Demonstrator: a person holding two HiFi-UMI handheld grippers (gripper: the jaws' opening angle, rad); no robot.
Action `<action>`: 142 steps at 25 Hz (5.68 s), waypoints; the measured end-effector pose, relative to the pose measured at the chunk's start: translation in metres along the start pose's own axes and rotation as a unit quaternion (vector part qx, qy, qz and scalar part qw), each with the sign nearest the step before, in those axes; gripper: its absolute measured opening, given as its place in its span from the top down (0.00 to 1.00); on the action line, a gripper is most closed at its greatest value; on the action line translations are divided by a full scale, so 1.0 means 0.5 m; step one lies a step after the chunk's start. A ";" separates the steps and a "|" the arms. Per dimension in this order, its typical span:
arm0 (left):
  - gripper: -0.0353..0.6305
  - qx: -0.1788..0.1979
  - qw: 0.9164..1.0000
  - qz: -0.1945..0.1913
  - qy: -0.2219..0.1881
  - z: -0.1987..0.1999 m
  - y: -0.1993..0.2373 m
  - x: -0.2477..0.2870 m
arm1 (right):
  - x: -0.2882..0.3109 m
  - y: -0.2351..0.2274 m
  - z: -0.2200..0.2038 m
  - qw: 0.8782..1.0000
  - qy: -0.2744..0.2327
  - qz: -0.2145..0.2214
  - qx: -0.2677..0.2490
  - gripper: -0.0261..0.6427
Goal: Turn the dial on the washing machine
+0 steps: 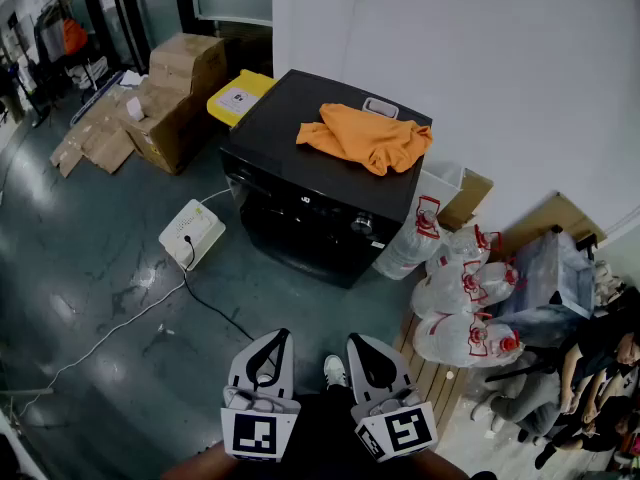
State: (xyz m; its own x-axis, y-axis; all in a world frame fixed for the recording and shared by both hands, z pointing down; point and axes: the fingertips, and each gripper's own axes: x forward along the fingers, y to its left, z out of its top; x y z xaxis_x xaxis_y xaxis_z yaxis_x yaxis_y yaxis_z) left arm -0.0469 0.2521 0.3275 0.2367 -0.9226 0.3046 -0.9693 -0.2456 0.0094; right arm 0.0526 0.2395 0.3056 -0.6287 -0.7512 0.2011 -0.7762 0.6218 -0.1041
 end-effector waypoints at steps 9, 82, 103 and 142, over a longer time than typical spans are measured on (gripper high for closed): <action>0.93 0.000 1.000 -0.003 -0.008 0.010 -0.009 0.020 | 0.002 -0.024 0.004 1.000 0.000 -0.005 0.004 0.94; 0.52 0.076 0.982 -0.155 0.082 -0.100 0.275 0.671 | 0.521 -0.448 -0.281 0.934 0.147 -0.324 0.040 0.48; 0.52 0.081 0.983 -0.130 0.106 -0.149 0.283 0.745 | 0.573 -0.527 -0.382 0.925 0.203 -0.320 0.023 0.54; 0.52 0.094 0.980 -0.147 0.093 -0.137 0.268 0.700 | 0.567 -0.521 -0.383 0.918 0.249 -0.308 -0.027 0.57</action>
State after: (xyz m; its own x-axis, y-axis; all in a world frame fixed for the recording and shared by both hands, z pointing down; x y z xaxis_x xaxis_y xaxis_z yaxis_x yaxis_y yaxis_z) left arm -0.0987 -0.0834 0.5005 0.4707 -0.7379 0.4837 -0.8279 -0.5589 -0.0469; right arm 0.0855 -0.0927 0.5764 0.0379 -0.7773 0.6279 -0.9653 0.1340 0.2241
